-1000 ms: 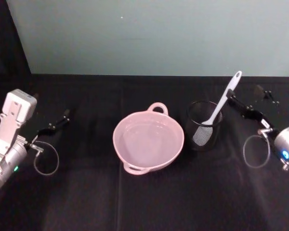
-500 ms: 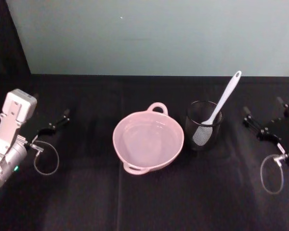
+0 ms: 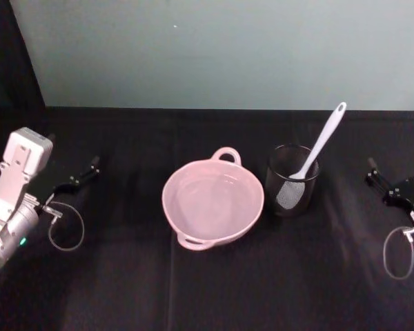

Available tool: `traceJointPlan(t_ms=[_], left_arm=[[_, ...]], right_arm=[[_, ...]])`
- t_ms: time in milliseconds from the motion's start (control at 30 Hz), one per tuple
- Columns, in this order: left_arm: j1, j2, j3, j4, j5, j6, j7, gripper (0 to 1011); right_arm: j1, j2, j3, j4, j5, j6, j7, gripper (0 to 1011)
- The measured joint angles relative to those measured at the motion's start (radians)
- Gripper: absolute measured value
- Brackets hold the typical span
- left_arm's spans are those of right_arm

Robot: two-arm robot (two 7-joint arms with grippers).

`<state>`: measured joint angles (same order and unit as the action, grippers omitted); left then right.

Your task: Use the one hand to pick up the spoon and stir the clear water in the bowl.

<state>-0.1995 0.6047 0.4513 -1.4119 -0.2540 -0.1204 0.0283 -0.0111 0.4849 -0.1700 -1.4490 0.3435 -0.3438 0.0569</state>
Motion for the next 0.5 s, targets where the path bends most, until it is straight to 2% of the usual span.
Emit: traceJointPlan(t_ms=[500], left_arm=[[0.000,0.000,0.000,0.000,0.000,0.000,0.000,1011]], right_arm=[[-0.005,0.004,-0.002,-0.010,0.001,0.001,0.000,1003]])
